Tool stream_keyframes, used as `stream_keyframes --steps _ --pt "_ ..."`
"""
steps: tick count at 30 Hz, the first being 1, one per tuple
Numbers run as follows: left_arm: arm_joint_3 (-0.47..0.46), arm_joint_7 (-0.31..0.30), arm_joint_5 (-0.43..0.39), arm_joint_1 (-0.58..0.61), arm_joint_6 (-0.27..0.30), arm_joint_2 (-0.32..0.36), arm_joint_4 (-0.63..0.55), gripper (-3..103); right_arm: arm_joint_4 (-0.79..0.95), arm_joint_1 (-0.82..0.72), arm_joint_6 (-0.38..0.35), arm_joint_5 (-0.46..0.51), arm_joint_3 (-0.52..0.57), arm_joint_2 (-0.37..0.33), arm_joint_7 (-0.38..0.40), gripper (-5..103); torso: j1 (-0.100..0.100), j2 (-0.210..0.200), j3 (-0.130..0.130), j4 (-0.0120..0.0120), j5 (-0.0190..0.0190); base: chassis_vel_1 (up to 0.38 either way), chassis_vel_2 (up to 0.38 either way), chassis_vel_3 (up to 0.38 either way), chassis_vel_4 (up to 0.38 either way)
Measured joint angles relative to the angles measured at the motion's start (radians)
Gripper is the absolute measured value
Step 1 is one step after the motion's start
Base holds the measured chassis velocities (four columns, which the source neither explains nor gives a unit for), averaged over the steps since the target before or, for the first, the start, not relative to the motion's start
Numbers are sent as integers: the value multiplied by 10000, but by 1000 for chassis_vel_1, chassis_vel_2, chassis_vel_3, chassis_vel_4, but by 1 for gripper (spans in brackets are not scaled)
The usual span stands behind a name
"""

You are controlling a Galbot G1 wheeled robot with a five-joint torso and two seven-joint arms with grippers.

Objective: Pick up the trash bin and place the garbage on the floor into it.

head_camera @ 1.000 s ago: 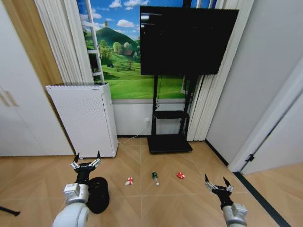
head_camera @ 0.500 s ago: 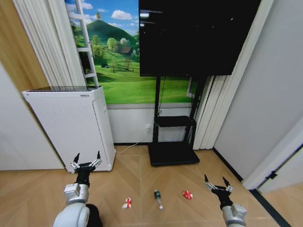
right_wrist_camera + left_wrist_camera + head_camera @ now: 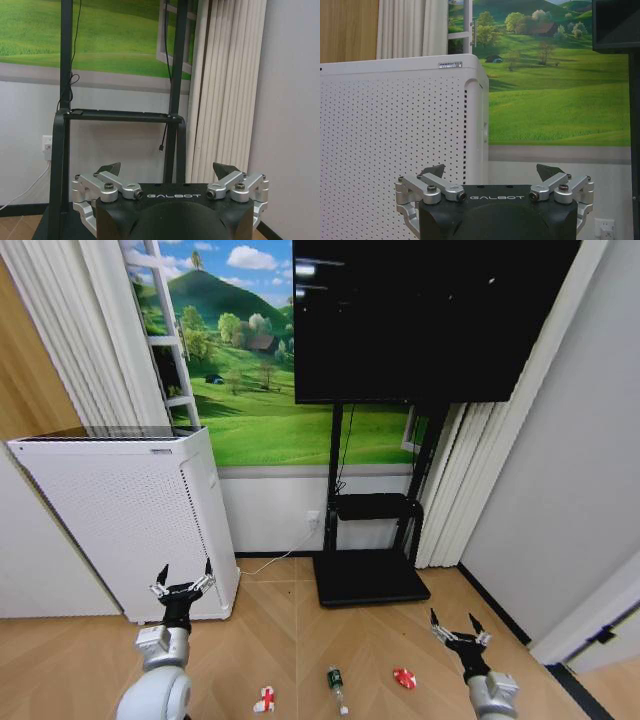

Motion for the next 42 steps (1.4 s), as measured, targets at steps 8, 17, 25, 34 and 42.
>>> stream_keyframes --steps 8,17,25,34,42 --pt "25 -46 15 37 4 -14 -23 100 -47 -29 90 -62 -5 27 -16 100 -154 -410 -238 3 -2 0 0 0 0" --pt "-2 -46 17 118 8 14 -102 100 -45 -132 179 -206 -1 66 -51 100 -320 -820 -489 1 -2 0 0 0 0" --pt "-10 -45 25 147 7 17 -112 100 -29 -168 185 -243 2 73 -55 100 -424 -1070 -632 1 -2 0 0 0 0" --pt "-6 -37 63 136 -18 27 -46 100 -18 -164 182 -241 29 53 -22 100 -593 -1518 -912 2 -2 0 0 0 0" --pt "141 -24 -192 139 -121 93 231 100 47 -227 175 -275 6 77 -17 100 -740 -1891 -1138 1 -2 0 0 0 0"
